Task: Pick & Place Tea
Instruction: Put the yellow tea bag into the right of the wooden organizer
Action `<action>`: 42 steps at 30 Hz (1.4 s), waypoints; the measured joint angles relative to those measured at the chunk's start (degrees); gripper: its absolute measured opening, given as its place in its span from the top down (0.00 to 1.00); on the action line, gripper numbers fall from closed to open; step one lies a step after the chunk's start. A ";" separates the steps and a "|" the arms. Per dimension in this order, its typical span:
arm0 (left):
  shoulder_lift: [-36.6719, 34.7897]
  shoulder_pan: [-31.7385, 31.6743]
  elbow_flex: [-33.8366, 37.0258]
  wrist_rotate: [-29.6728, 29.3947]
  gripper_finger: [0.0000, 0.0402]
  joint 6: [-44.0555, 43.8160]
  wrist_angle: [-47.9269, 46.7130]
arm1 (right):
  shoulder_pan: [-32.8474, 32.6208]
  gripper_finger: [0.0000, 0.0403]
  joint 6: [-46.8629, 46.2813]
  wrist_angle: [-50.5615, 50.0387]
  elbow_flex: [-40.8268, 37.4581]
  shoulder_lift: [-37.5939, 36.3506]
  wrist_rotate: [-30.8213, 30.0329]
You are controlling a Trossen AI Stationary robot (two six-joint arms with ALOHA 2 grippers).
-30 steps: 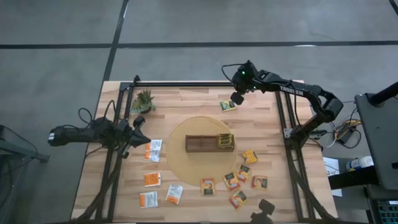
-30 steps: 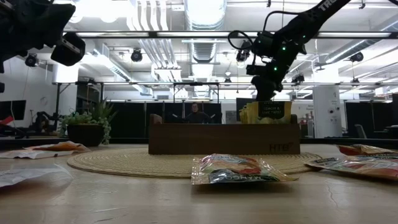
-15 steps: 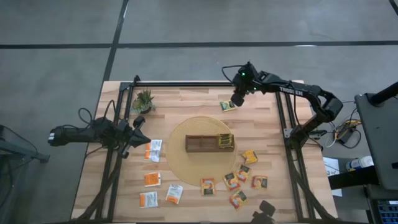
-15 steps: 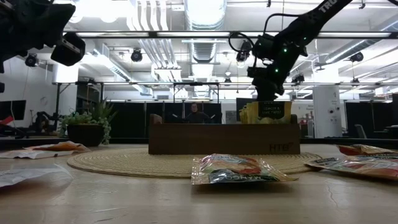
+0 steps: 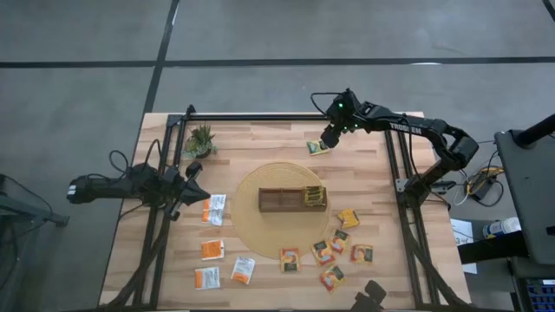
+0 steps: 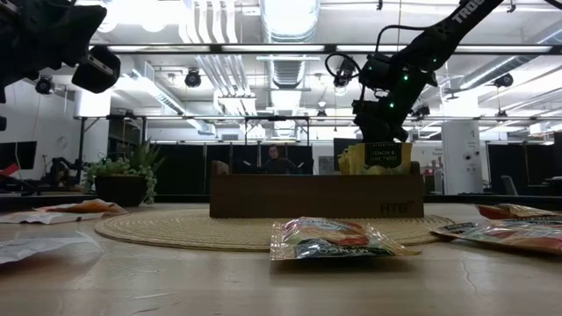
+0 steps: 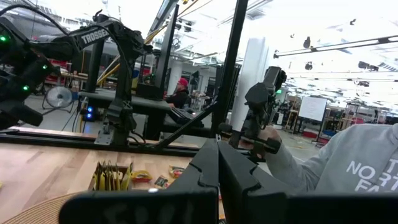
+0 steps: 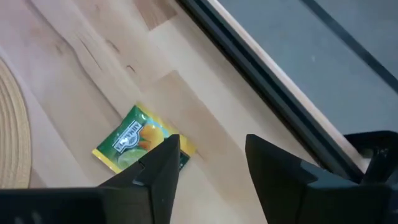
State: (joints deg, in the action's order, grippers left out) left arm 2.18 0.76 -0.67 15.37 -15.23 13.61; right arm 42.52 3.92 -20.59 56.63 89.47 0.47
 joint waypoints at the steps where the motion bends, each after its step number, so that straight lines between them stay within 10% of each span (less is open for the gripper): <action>1: 0.00 0.01 -0.02 0.01 1.00 -0.01 0.00 | 0.07 0.56 -0.43 0.03 -0.13 0.00 0.02; 42: 0.02 0.00 -0.01 0.01 1.00 0.00 0.00 | 1.32 0.56 -3.90 -9.20 9.93 20.36 9.53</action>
State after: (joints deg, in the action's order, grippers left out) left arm 2.20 0.77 -0.68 15.38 -15.23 13.61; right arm 43.83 0.02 -29.79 66.55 109.83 10.00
